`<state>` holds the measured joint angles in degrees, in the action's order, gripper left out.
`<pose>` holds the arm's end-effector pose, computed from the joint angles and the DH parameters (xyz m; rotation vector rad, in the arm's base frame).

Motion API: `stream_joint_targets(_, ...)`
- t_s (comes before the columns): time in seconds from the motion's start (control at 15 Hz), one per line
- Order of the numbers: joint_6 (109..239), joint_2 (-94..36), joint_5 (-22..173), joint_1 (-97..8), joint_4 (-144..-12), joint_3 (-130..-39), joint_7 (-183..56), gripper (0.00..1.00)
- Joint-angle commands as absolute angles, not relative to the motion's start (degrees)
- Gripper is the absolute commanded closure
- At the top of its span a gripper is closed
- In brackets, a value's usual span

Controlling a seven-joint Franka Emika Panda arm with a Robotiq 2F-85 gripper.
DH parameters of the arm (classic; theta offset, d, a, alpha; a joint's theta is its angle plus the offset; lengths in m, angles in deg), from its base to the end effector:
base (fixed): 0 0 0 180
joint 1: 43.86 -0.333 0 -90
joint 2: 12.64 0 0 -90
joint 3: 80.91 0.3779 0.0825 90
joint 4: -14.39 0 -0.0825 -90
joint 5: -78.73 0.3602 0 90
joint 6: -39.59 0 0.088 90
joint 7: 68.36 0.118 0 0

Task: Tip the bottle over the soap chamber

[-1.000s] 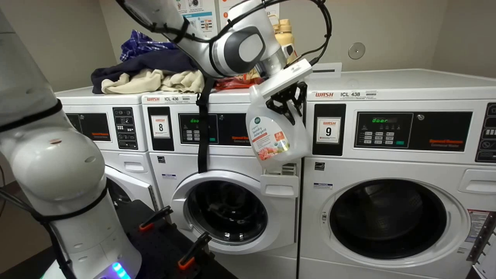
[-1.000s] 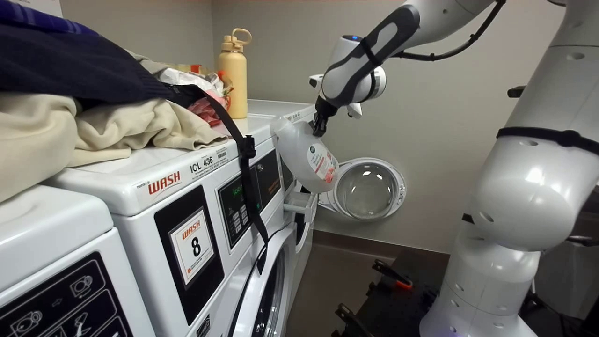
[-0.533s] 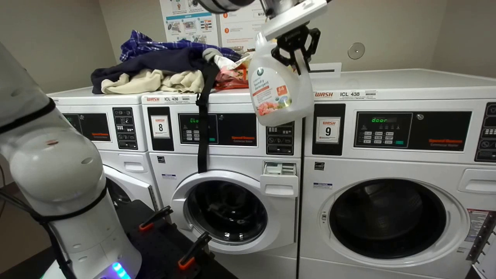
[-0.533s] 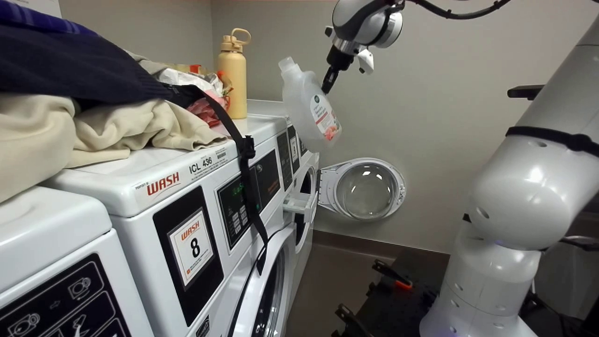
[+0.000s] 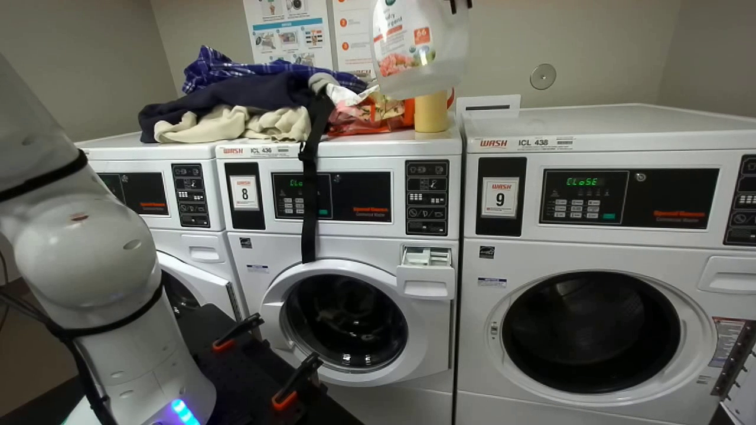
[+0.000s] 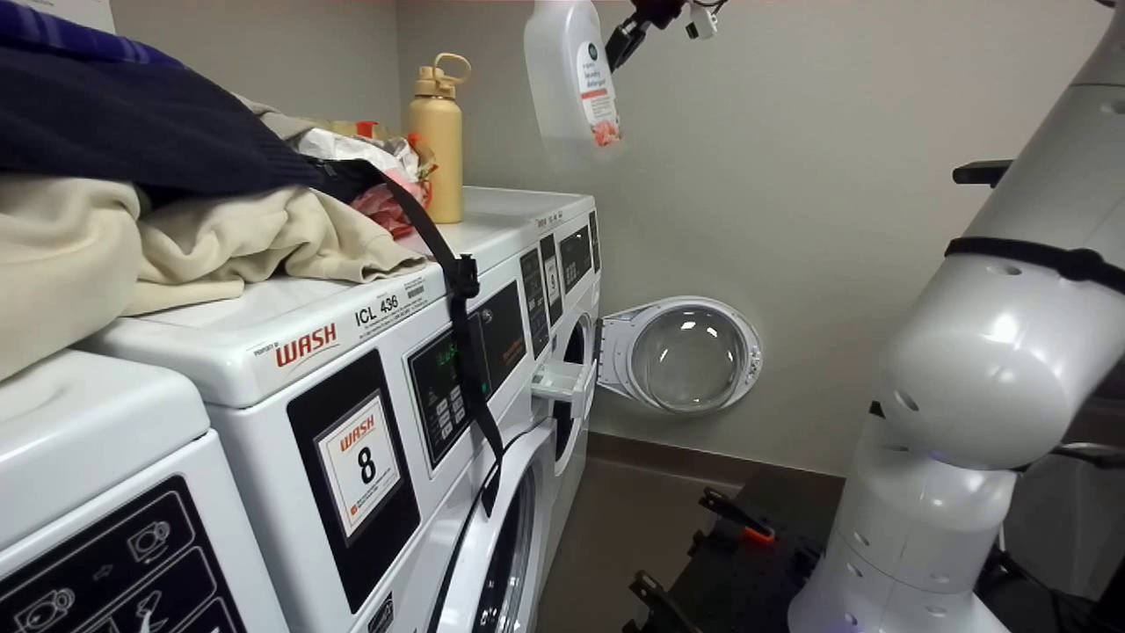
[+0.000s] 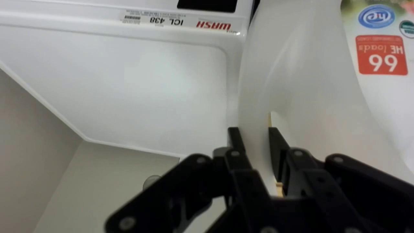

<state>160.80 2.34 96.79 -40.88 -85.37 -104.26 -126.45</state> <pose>0.4231 -0.2353 0.7839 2.7724 0.6418 1.0818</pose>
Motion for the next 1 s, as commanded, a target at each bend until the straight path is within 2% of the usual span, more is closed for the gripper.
stream_joint_targets(0.0,155.49,-5.43,104.67,-40.58,-71.49,-105.13,-125.84,0.94)
stream_joint_targets(0.53,150.58,-18.79,116.59,-32.98,-61.02,-100.56,-126.92,0.94)
stream_joint_targets(0.8,150.89,-21.7,115.97,-29.59,-60.06,-96.09,-127.06,0.94)
stream_joint_targets(0.93,151.42,-22.19,116.18,-31.21,-61.01,-97.17,-127.86,0.94)
